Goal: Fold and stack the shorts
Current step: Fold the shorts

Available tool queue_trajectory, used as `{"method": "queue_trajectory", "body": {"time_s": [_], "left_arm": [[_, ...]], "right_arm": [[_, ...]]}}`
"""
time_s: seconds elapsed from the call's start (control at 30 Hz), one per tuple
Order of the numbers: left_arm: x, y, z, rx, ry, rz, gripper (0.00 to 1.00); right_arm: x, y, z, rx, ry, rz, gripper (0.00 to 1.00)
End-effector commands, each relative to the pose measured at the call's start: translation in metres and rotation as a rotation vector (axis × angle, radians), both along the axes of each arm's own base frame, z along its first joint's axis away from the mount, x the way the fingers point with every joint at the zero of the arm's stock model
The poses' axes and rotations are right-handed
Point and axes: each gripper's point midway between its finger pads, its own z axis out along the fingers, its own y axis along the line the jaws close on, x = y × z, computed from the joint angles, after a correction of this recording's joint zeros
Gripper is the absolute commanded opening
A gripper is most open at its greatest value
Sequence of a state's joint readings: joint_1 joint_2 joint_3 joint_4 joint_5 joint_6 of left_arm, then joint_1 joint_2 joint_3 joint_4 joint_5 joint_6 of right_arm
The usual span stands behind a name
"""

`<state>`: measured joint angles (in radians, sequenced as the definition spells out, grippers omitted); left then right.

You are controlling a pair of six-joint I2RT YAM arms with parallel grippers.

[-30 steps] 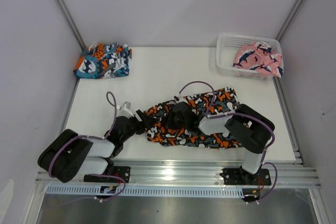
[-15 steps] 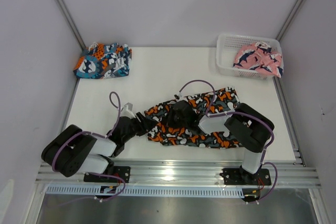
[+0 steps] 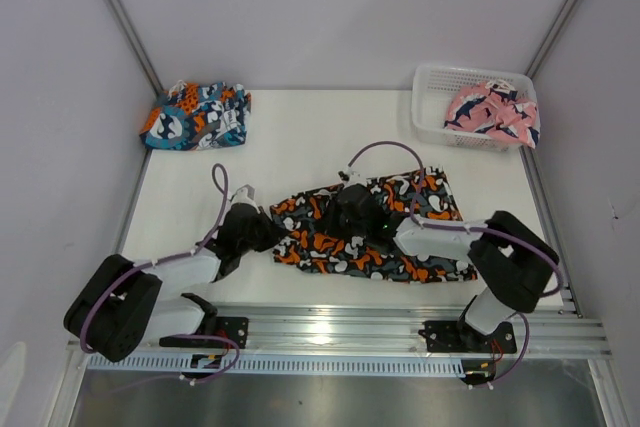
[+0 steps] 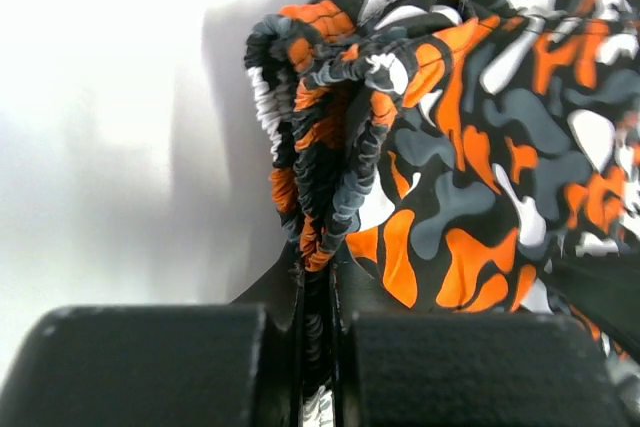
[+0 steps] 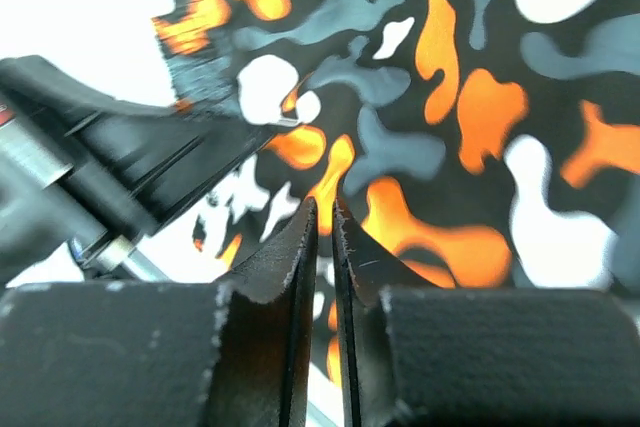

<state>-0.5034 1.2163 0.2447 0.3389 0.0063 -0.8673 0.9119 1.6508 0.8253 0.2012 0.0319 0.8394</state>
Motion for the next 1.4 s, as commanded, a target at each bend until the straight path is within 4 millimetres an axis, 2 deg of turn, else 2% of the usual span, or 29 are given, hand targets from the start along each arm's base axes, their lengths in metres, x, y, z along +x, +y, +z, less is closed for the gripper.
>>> {"method": "queue_trajectory", "body": {"time_s": [0.0,0.03,0.07,0.17,0.2,0.27,0.33,0.37,0.43,0.53,0.57,0.63,0.67,0.73,0.77,0.8,0.83,0.9,0.93,0.97,1.0,1.03,1.07,1.1,1.13,1.23,1.27,1.33,1.37], "left_arm": [[-0.002,0.029,-0.008,0.173,0.109,0.022,0.0],[-0.001,0.035,-0.008,0.193,0.133,0.029,0.0],[-0.001,0.039,-0.008,0.217,0.145,0.026,0.0],[0.002,0.049,-0.004,0.256,0.173,0.035,0.0],[0.003,0.052,-0.003,0.264,0.177,0.039,0.0],[0.006,0.056,0.005,0.282,0.179,0.046,0.0],[0.014,0.059,0.021,0.292,0.158,0.06,0.0],[0.009,0.065,0.021,0.314,0.186,0.062,0.0],[0.02,0.068,0.043,0.321,0.148,0.093,0.0],[0.021,0.076,0.059,0.356,0.165,0.126,0.0],[0.025,0.077,0.073,0.364,0.161,0.135,0.0],[0.026,0.082,0.078,0.394,0.173,0.15,0.0],[0.032,0.086,0.084,0.421,0.17,0.171,0.0],[0.037,0.094,0.095,0.457,0.182,0.19,0.0],[0.038,0.097,0.094,0.47,0.201,0.196,0.0],[0.041,0.1,0.097,0.467,0.209,0.207,0.0],[0.044,0.099,0.101,0.46,0.202,0.21,0.0],[0.051,0.099,0.111,0.463,0.186,0.218,0.0],[0.049,0.102,0.112,0.48,0.2,0.215,0.0],[0.049,0.104,0.113,0.494,0.207,0.215,0.0],[0.053,0.104,0.117,0.504,0.209,0.214,0.0],[0.057,0.104,0.125,0.513,0.203,0.21,0.0],[0.052,0.107,0.125,0.536,0.227,0.204,0.0],[0.056,0.11,0.134,0.556,0.216,0.218,0.0],[0.055,0.115,0.143,0.577,0.212,0.225,0.0],[0.058,0.125,0.165,0.618,0.168,0.257,0.0],[0.061,0.126,0.179,0.615,0.145,0.262,0.0],[0.062,0.124,0.185,0.621,0.147,0.236,0.0],[0.071,0.12,0.2,0.606,0.122,0.233,0.0]], "right_arm": [[0.01,-0.021,0.039,-0.041,-0.106,-0.039,0.14],[0.009,-0.026,0.05,-0.039,-0.132,-0.035,0.15],[0.009,-0.031,0.05,-0.053,-0.134,-0.037,0.15],[0.008,-0.046,0.041,-0.094,-0.12,-0.047,0.15],[0.005,-0.052,0.032,-0.112,-0.109,-0.055,0.15],[0.004,-0.056,0.026,-0.101,-0.102,-0.069,0.14],[-0.004,-0.062,0.012,-0.101,-0.075,-0.086,0.13],[-0.005,-0.061,0.012,-0.082,-0.084,-0.092,0.13],[-0.016,-0.065,-0.003,-0.091,-0.062,-0.09,0.12],[-0.028,-0.066,-0.018,-0.117,-0.049,-0.101,0.11],[-0.031,-0.063,-0.021,-0.113,-0.043,-0.109,0.1],[-0.037,-0.06,-0.026,-0.116,-0.036,-0.106,0.09],[-0.042,-0.051,-0.026,-0.109,-0.043,-0.089,0.09],[-0.048,-0.043,-0.037,-0.128,-0.026,-0.073,0.08],[-0.048,-0.029,-0.032,-0.11,-0.037,-0.06,0.08],[-0.049,-0.025,-0.044,-0.138,-0.022,-0.049,0.08],[-0.05,-0.019,-0.048,-0.143,-0.018,-0.036,0.08],[-0.042,0.005,-0.041,-0.116,-0.031,-0.012,0.06],[-0.043,0.01,-0.053,-0.135,-0.011,0.005,0.06],[-0.042,0.017,-0.054,-0.133,-0.012,0.014,0.06],[-0.035,0.031,-0.046,-0.109,-0.025,0.02,0.06],[-0.036,0.035,-0.055,-0.123,-0.012,0.039,0.06],[-0.035,0.042,-0.053,-0.115,-0.012,0.05,0.05],[-0.032,0.053,-0.047,-0.095,-0.02,0.058,0.05],[-0.033,0.057,-0.049,-0.099,-0.014,0.077,0.05],[-0.03,0.068,-0.037,-0.082,-0.027,0.093,0.05],[-0.03,0.068,-0.031,-0.082,-0.037,0.099,0.05],[-0.026,0.073,-0.02,-0.074,-0.055,0.101,0.06],[-0.026,0.073,-0.02,-0.087,-0.054,0.109,0.06]]}}
